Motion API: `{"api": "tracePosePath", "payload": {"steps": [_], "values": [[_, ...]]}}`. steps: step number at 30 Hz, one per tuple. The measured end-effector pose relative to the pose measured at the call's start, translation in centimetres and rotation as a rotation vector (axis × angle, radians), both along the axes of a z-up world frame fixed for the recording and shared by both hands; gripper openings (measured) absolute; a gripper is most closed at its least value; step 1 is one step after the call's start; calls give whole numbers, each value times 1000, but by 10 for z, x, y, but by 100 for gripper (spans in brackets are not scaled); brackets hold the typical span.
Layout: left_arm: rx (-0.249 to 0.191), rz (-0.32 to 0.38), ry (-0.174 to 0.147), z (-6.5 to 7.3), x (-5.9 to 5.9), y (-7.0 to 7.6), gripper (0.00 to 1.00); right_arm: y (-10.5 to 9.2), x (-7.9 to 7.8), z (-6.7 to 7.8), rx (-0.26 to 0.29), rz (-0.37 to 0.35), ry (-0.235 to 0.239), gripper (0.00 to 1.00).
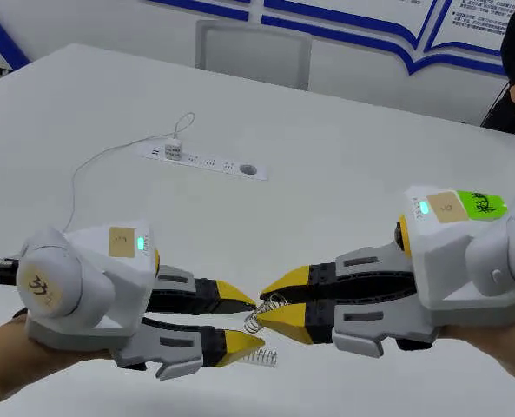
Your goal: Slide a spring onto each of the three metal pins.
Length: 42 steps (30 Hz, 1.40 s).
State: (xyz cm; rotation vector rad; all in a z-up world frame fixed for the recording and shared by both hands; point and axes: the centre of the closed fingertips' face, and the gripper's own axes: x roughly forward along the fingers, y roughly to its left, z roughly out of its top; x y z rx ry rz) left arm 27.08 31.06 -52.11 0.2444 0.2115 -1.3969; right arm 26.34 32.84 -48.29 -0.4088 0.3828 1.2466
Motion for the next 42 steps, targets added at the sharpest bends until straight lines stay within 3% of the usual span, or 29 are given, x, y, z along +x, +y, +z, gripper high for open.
{"api": "tracePosePath", "payload": {"steps": [5, 7, 9, 10, 13, 17, 19, 25, 34, 38, 42], "values": [[1, 37, 11, -3, 6, 8, 35, -9, 5, -1, -14, -22, -7, 10], [-21, 66, 27, -1, 10, 10, 37, -14, 8, -3, -22, -36, -8, 10], [-60, 87, 62, 3, 12, 11, 42, -19, 11, -4, -31, -51, -7, 10], [-62, 90, 57, 4, 13, 12, 43, -21, 12, -5, -35, -56, -7, 10], [-59, 97, 57, 3, 13, 14, 46, -31, 17, -9, -53, -83, -8, 10], [-47, 92, 73, 0, 10, 18, 59, -43, 21, -12, -55, -117, -4, 10], [-29, 111, 63, -3, 14, 22, 62, -50, 24, -14, -59, -138, -3, 10], [-24, 153, 75, -7, 22, 34, 70, -67, 32, -17, -60, -198, 8, 10], [22, 220, 89, -16, 36, 59, 85, -88, 48, -21, -82, -275, 16, 10], [26, 276, 97, -20, 47, 71, 88, -99, 58, -23, -91, -313, 15, 10], [1, 300, 113, -19, 54, 77, 90, -110, 65, -28, -118, -343, 9, 10]]}}
